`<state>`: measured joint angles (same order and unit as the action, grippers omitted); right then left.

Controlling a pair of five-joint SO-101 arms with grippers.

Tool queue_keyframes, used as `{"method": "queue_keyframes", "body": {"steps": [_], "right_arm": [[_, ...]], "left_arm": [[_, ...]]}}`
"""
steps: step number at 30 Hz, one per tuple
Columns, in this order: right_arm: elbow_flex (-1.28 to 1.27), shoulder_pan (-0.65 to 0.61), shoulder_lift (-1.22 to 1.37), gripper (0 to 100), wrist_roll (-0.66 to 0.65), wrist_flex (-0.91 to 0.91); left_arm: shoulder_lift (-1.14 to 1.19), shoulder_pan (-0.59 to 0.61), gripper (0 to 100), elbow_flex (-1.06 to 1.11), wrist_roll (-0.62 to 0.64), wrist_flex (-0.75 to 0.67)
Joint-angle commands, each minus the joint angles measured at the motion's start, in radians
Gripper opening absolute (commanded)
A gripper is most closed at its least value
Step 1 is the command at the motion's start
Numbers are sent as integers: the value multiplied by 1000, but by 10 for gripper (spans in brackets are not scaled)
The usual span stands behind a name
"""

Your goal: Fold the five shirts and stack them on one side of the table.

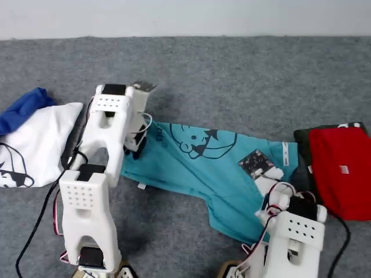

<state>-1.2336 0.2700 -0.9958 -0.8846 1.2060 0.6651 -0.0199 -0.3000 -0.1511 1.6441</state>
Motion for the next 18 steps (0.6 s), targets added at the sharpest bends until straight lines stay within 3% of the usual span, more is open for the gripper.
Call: {"method": "queue_keyframes", "body": {"steps": [1, 8, 12, 18], "right_arm": [[80, 12, -8, 209, 23, -16], [81, 7, -7, 208, -12, -12], [78, 7, -7, 208, -83, 47], [78, 8, -7, 208, -86, 48]], "left_arm": [[15, 29, 97, 8, -14, 3], [46, 157, 97, 8, -103, 54], [43, 152, 96, 7, -126, 95], [32, 69, 96, 8, -124, 109]]}}
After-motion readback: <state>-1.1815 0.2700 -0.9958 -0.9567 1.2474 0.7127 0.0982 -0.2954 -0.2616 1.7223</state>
